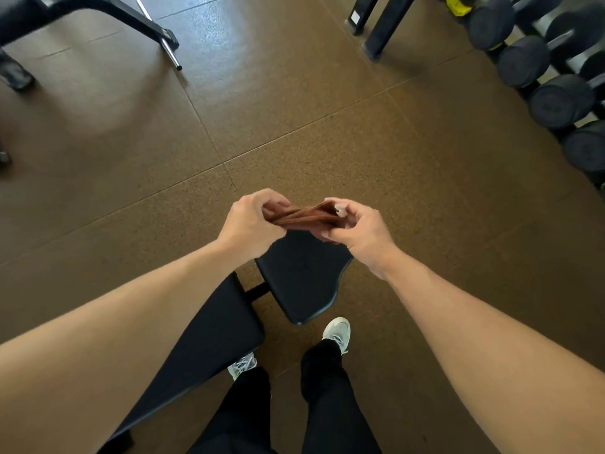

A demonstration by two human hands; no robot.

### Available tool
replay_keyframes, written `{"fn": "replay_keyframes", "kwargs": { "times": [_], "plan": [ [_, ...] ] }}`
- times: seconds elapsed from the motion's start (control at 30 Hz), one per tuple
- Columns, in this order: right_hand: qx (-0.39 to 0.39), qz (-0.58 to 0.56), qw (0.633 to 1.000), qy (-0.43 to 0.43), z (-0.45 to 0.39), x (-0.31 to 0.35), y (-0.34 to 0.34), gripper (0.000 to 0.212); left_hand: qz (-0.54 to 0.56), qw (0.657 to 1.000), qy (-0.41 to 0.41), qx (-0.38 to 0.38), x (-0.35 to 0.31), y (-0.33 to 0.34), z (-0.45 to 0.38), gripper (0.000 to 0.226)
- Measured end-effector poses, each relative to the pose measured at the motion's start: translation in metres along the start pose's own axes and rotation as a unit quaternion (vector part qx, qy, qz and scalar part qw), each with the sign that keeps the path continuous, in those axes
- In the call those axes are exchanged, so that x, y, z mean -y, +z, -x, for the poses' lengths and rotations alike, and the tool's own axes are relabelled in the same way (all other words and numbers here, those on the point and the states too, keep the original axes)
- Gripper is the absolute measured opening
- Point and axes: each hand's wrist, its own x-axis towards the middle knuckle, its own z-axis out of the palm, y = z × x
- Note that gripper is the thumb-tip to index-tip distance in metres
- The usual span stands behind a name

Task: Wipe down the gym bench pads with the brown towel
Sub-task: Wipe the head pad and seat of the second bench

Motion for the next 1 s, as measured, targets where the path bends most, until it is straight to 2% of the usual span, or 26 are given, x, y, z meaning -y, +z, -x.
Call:
{"fn": "replay_keyframes", "kwargs": {
  "times": [0.1, 0.2, 0.33, 0.43, 0.53, 0.6, 0.67, 0.73, 0.77, 0.8, 0.83, 0.9, 1.0],
  "plan": [
    [0.022, 0.041, 0.998, 0.036, 0.015, -0.043, 0.010, 0.056, -0.041, 0.998, -0.024, 0.042, 0.031, 0.030, 0.012, 0.035],
    [0.042, 0.061, 0.991, 0.114, 0.027, -0.103, 0.026, 0.054, -0.077, 0.990, -0.049, 0.110, 0.076, 0.075, 0.023, 0.034],
    [0.076, 0.080, 0.975, 0.193, 0.037, -0.185, 0.042, 0.046, -0.068, 0.974, -0.117, 0.180, 0.133, 0.134, 0.032, 0.031],
    [0.081, 0.073, 0.971, 0.214, 0.032, -0.209, 0.045, 0.041, -0.052, 0.980, -0.110, 0.156, 0.158, 0.158, 0.029, 0.037],
    [0.040, 0.035, 0.980, 0.194, 0.016, -0.211, 0.044, 0.042, -0.040, 0.991, -0.070, 0.106, 0.167, 0.164, 0.010, 0.042],
    [0.001, 0.031, 0.985, 0.172, 0.000, -0.207, 0.043, 0.040, -0.040, 0.998, -0.028, 0.044, 0.166, 0.161, -0.009, 0.045],
    [-0.093, 0.105, 0.981, 0.135, -0.013, -0.208, 0.045, 0.041, -0.023, 0.998, 0.003, -0.051, 0.167, 0.159, -0.028, 0.050],
    [-0.218, 0.210, 0.952, 0.036, -0.021, -0.216, 0.056, 0.046, -0.023, 0.990, -0.010, -0.137, 0.175, 0.160, -0.047, 0.050],
    [-0.222, 0.251, 0.942, -0.010, -0.022, -0.220, 0.067, 0.047, -0.039, 0.987, -0.021, -0.157, 0.182, 0.160, -0.054, 0.048],
    [-0.180, 0.289, 0.940, -0.033, -0.024, -0.227, 0.082, 0.049, -0.063, 0.985, -0.023, -0.161, 0.191, 0.162, -0.061, 0.047],
    [-0.122, 0.334, 0.934, -0.037, -0.024, -0.238, 0.098, 0.053, -0.096, 0.984, -0.017, -0.152, 0.201, 0.162, -0.066, 0.048],
    [-0.053, 0.438, 0.897, -0.025, -0.025, -0.261, 0.127, 0.062, -0.165, 0.979, 0.010, -0.115, 0.221, 0.163, -0.079, 0.051],
    [-0.045, 0.523, 0.850, -0.049, -0.046, -0.278, 0.147, 0.074, -0.182, 0.980, 0.028, -0.074, 0.239, 0.158, -0.102, 0.055]
  ]
}}
